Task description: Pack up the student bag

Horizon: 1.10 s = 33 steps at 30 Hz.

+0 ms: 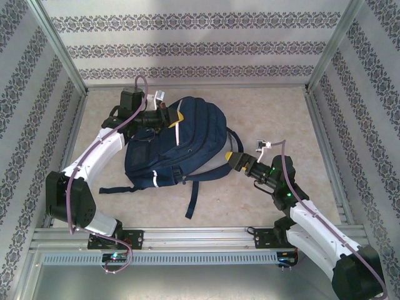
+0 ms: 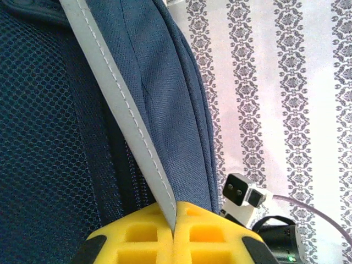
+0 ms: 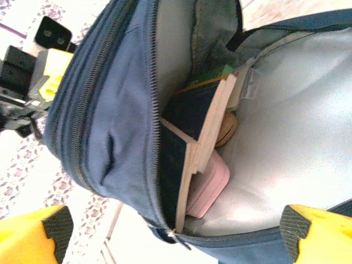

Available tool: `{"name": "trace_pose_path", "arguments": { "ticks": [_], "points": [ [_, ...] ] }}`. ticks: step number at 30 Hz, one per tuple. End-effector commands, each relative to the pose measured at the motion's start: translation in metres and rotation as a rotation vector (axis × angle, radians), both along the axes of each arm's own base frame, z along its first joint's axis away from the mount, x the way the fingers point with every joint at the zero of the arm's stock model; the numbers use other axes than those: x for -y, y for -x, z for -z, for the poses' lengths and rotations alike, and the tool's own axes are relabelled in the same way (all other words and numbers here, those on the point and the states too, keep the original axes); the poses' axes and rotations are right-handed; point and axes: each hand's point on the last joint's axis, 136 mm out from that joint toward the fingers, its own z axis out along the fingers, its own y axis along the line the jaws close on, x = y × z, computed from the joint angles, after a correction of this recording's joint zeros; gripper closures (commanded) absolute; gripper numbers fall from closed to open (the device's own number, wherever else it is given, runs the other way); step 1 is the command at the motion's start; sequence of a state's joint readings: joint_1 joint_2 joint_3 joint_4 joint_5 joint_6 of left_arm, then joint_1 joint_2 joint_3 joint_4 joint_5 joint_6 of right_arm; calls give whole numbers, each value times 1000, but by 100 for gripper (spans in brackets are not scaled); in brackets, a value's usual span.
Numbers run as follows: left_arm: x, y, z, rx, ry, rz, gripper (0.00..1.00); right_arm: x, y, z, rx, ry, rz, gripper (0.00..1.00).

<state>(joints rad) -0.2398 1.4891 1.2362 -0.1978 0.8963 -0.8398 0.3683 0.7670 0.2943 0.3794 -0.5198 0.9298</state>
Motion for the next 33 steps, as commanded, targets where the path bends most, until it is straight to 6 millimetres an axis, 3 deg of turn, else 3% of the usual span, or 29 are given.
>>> {"name": "trace_pose_path", "arguments": {
  "ticks": [1,8,13,18,20,24,27,33],
  "points": [
    [-5,5,-40,138,45,1,100,-13,-1,-50,108,-85,-87,2],
    [0,9,-35,131,36,15,100,-26,-18,-45,84,-34,-128,2],
    [10,-3,-13,83,18,7,100,-11,-15,-21,85,289,23,2],
    [31,-29,20,-2,7,-5,100,25,-8,-8,35,476,169,29],
    [40,-40,33,-35,16,-14,100,30,-3,-3,2,523,176,38],
    [55,-63,50,-82,49,-43,100,20,10,5,-29,639,135,56],
    [66,-76,59,-102,63,-62,100,-1,22,10,-37,705,86,66],
    [85,-95,67,-132,114,-108,100,-62,43,38,-80,834,-30,62]
  ]
}}
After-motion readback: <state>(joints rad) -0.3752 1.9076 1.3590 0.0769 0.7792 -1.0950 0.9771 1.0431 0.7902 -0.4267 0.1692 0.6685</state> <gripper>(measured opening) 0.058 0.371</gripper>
